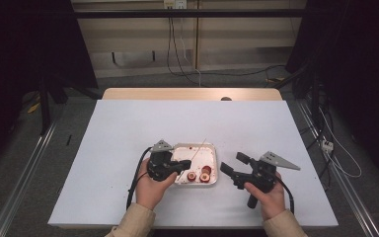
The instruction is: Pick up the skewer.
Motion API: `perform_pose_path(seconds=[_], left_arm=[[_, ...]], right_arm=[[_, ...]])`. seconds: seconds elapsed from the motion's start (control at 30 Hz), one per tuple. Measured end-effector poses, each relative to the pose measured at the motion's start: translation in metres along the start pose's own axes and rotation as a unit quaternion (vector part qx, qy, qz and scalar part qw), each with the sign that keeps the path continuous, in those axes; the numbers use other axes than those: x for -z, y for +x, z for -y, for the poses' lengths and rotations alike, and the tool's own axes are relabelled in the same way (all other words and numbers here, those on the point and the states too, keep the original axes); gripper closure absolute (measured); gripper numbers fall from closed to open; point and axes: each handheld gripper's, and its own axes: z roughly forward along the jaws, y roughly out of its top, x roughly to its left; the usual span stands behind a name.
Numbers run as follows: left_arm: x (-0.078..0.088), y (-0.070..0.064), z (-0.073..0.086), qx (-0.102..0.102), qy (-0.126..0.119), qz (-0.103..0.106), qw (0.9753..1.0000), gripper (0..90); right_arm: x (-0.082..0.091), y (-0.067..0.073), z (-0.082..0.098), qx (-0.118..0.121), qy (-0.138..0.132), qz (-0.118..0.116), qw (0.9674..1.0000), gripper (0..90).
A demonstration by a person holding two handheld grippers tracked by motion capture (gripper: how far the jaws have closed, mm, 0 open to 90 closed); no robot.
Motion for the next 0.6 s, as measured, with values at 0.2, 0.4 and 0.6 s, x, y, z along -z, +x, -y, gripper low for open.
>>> perform_pose_path(seconds=[0.2, 0.4, 0.6], left_arm=[[0.000, -0.006, 0.000, -0.013, -0.024, 0.023, 0.9994, 89.3], [-0.001, -0.010, 0.003, -0.016, -0.036, 0.041, 0.9984, 89.3], [-0.003, -0.009, 0.005, -0.024, -0.028, 0.047, 0.9982, 88.5]], right_arm=[[-0.031, 0.013, -0.009, -0.061, 0.019, -0.031, 0.9975, 44.6], [-0.049, 0.024, -0.015, -0.090, 0.028, -0.049, 0.9943, 65.7], [-0.054, 0.026, -0.016, -0.118, 0.033, -0.075, 0.9897, 88.4]])
